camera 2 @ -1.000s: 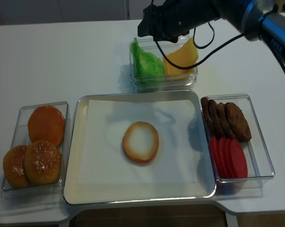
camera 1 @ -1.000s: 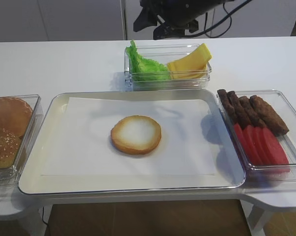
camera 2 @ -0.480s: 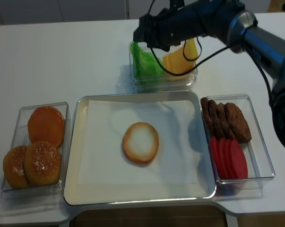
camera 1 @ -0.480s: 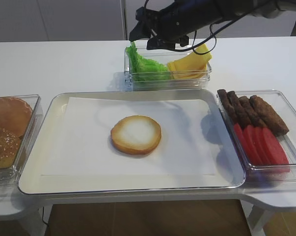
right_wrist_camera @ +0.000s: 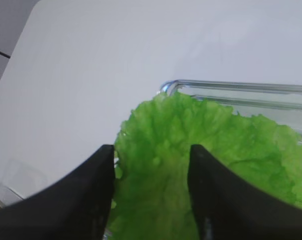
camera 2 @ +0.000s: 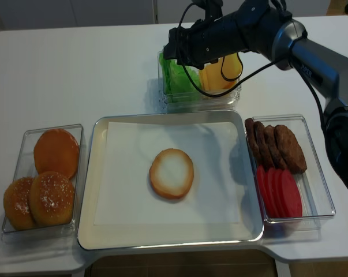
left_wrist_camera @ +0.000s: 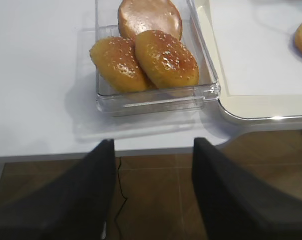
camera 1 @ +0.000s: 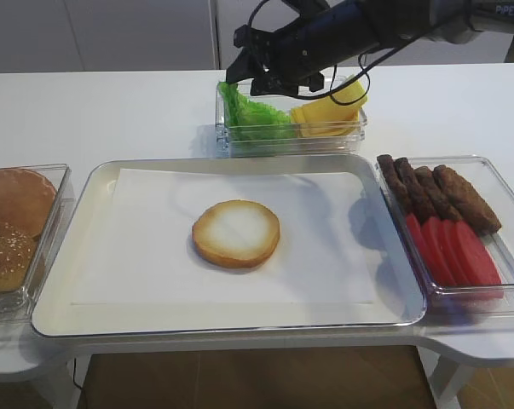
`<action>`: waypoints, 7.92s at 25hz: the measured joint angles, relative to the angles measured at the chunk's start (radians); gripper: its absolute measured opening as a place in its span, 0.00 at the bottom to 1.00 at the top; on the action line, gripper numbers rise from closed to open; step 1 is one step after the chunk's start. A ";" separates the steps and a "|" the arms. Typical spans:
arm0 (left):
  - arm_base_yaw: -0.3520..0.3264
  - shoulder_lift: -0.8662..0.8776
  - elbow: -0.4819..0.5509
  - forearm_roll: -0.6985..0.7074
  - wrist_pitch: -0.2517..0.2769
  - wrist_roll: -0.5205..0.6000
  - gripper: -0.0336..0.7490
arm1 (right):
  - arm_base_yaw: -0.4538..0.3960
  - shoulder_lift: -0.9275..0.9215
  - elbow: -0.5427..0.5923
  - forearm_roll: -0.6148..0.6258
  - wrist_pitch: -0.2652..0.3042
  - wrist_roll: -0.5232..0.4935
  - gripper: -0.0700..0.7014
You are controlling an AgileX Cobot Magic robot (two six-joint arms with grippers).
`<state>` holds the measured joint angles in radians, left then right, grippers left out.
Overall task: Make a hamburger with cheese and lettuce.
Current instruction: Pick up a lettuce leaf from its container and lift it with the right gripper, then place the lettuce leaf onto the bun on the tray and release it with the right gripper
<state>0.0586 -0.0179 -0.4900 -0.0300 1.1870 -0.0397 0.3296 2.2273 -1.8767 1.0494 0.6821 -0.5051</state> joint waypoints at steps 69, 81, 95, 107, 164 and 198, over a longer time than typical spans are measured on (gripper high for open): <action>0.000 0.000 0.000 0.000 0.000 0.000 0.51 | 0.000 -0.718 0.505 -0.197 0.212 0.082 0.10; 0.000 0.000 0.000 0.000 0.000 0.000 0.51 | 0.147 -0.776 0.740 -0.249 -0.070 0.143 0.10; 0.000 0.000 0.000 0.000 0.000 0.000 0.51 | 0.217 -0.699 0.770 -0.356 -0.271 0.193 0.10; 0.000 0.000 0.000 0.000 0.000 0.000 0.51 | 0.217 -0.652 0.770 -0.484 -0.292 0.193 0.10; 0.000 0.000 0.000 0.000 0.000 0.000 0.51 | 0.219 -0.497 0.770 0.062 -0.160 0.030 0.10; 0.000 0.000 0.000 0.000 0.000 0.000 0.51 | 0.219 -0.572 0.768 -0.273 -0.106 0.263 0.51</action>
<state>0.0586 -0.0179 -0.4900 -0.0300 1.1870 -0.0397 0.5483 1.6557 -1.1091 0.7765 0.5764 -0.2421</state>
